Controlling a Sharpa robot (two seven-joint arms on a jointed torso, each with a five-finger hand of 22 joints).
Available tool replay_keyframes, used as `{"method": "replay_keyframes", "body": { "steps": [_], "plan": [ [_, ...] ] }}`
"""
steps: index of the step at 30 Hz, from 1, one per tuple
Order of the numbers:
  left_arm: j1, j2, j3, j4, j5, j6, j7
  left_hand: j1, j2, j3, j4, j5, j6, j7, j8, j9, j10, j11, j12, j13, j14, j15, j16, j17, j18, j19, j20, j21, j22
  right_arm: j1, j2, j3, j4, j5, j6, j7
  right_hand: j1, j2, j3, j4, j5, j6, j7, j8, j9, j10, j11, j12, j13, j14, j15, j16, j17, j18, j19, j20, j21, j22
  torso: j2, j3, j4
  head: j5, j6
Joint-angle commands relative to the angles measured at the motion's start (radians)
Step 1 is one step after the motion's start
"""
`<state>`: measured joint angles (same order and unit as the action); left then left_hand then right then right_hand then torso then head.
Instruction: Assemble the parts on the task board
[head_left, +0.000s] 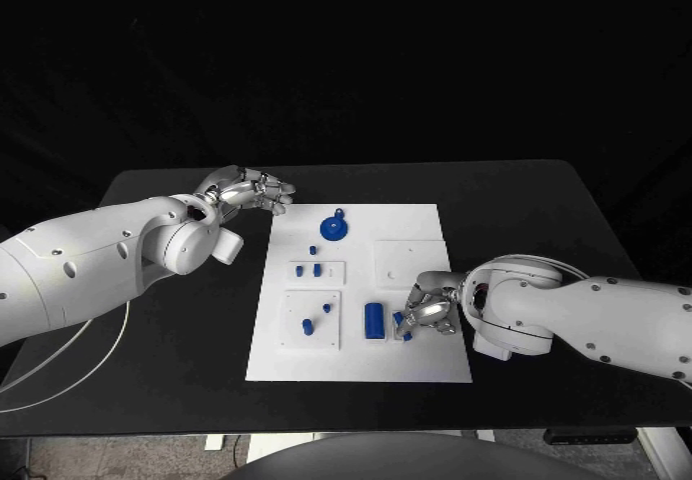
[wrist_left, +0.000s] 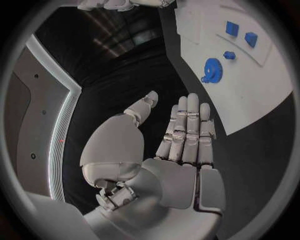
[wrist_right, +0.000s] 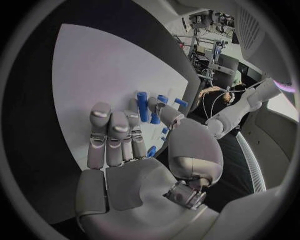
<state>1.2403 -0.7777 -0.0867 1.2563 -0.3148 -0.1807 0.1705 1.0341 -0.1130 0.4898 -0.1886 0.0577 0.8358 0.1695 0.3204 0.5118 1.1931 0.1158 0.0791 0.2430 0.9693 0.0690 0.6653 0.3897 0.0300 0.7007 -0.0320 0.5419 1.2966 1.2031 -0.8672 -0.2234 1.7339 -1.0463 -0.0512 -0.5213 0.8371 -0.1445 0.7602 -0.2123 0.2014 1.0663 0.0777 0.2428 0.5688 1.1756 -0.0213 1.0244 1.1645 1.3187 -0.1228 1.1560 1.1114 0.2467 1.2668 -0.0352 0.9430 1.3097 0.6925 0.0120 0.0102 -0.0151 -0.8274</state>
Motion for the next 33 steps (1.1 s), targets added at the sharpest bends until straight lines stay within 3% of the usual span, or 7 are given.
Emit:
{"method": "replay_keyframes", "body": {
  "steps": [1, 7, 11, 12, 15, 19, 33],
  "plan": [
    [0.001, 0.001, 0.0, 0.002, -0.008, 0.018, 0.003, -0.004, 0.001, 0.0, 0.008, -0.003, -0.007, -0.001, 0.002, -0.002, -0.005, 0.0, -0.004, 0.001, 0.006, 0.001, -0.004, 0.001, -0.004, 0.001, 0.002, -0.006, 0.002, -0.002, 0.001, -0.001, 0.0, 0.007, 0.01, -0.002, -0.01, 0.003, -0.008, 0.002, 0.0, -0.01, 0.014, 0.005, -0.001, 0.0, 0.002, 0.005, -0.001, 0.003, 0.001, -0.003, 0.002, 0.015, 0.003, -0.002, -0.001, 0.013, 0.0, -0.0005, 0.0012, 0.002, -0.001],
    [0.001, 0.0, 0.0, 0.003, -0.008, 0.018, 0.002, -0.004, 0.001, -0.001, 0.008, -0.003, -0.007, -0.001, 0.002, -0.002, -0.005, 0.0, -0.004, 0.001, 0.006, 0.001, -0.004, 0.002, -0.004, 0.001, 0.002, -0.006, 0.002, -0.002, 0.002, -0.001, -0.004, 0.007, 0.007, -0.002, -0.019, -0.001, -0.015, 0.011, -0.022, -0.011, 0.014, 0.006, -0.003, -0.001, 0.002, 0.004, -0.001, 0.003, 0.001, -0.004, 0.002, 0.015, 0.002, -0.002, -0.003, 0.012, 0.0, -0.001, 0.0005, 0.002, -0.001],
    [0.001, 0.0, 0.0, 0.003, -0.008, 0.019, 0.002, -0.004, 0.001, -0.001, 0.009, -0.003, -0.007, -0.001, 0.002, -0.002, -0.005, 0.0, -0.004, 0.001, 0.006, 0.001, -0.004, 0.002, -0.004, 0.001, 0.002, -0.006, 0.002, -0.002, 0.003, -0.001, -0.004, 0.007, 0.001, 0.002, -0.041, -0.021, -0.018, 0.04, -0.14, -0.011, 0.013, 0.006, -0.005, -0.001, 0.001, 0.004, -0.002, 0.002, 0.0, -0.005, 0.002, 0.015, 0.002, -0.003, -0.005, 0.011, 0.0, -0.0008, 0.0006, 0.003, -0.001],
    [0.001, 0.0, 0.0, 0.003, -0.008, 0.019, 0.001, -0.004, 0.001, -0.001, 0.009, -0.003, -0.007, -0.001, 0.002, -0.002, -0.005, 0.0, -0.004, 0.001, 0.006, 0.001, -0.004, 0.002, -0.004, 0.001, 0.002, -0.006, 0.002, -0.002, 0.003, -0.001, -0.004, 0.007, 0.0, 0.004, -0.045, -0.025, -0.018, 0.047, -0.145, -0.01, 0.013, 0.006, -0.006, -0.001, 0.001, 0.004, -0.002, 0.002, 0.0, -0.005, 0.002, 0.015, 0.002, -0.004, -0.005, 0.011, 0.0, -0.0007, 0.0005, 0.003, -0.001],
    [0.001, -0.001, 0.0, 0.001, -0.008, 0.019, 0.001, -0.004, 0.001, -0.001, 0.009, -0.003, -0.007, -0.001, 0.002, -0.002, -0.005, 0.0, -0.004, 0.001, 0.006, 0.001, -0.005, 0.002, -0.004, 0.001, 0.002, -0.006, 0.002, -0.002, 0.002, -0.001, -0.012, 0.027, 0.016, 0.008, -0.077, -0.052, -0.024, 0.08, -0.153, -0.01, 0.013, 0.007, -0.005, -0.001, 0.0, 0.004, -0.001, 0.002, -0.001, -0.004, 0.002, 0.015, 0.003, -0.004, -0.006, 0.011, 0.0, -0.0007, 0.0005, 0.003, 0.0],
    [0.001, 0.001, -0.001, 0.001, -0.011, 0.021, -0.002, -0.005, 0.001, -0.001, 0.009, -0.003, -0.007, -0.001, 0.002, -0.002, -0.005, 0.0, -0.004, 0.001, 0.006, 0.001, -0.005, 0.002, -0.004, 0.001, 0.002, -0.006, 0.002, -0.002, 0.002, -0.001, -0.019, 0.036, 0.02, 0.011, -0.09, -0.069, -0.02, 0.107, -0.153, -0.01, 0.011, 0.009, -0.003, 0.0, -0.001, 0.005, -0.001, 0.003, -0.002, -0.002, 0.004, 0.015, 0.006, -0.007, -0.006, 0.011, 0.0, -0.0007, 0.0007, 0.003, 0.0],
    [0.001, -0.002, -0.003, 0.002, -0.023, 0.018, 0.0, -0.006, 0.001, -0.001, 0.011, -0.003, -0.007, -0.001, 0.002, -0.002, -0.005, 0.001, -0.004, 0.001, 0.006, 0.001, -0.006, 0.003, -0.004, 0.001, 0.002, -0.007, 0.003, -0.002, -0.001, -0.001, -0.012, 0.037, 0.041, 0.018, -0.098, -0.075, -0.016, 0.125, -0.152, -0.011, 0.01, 0.012, -0.001, 0.001, -0.002, 0.006, 0.0, 0.003, -0.004, 0.0, 0.005, 0.015, 0.007, -0.01, -0.004, 0.012, 0.0, 0.0004, -0.0001, 0.003, 0.0]
  ]
}}
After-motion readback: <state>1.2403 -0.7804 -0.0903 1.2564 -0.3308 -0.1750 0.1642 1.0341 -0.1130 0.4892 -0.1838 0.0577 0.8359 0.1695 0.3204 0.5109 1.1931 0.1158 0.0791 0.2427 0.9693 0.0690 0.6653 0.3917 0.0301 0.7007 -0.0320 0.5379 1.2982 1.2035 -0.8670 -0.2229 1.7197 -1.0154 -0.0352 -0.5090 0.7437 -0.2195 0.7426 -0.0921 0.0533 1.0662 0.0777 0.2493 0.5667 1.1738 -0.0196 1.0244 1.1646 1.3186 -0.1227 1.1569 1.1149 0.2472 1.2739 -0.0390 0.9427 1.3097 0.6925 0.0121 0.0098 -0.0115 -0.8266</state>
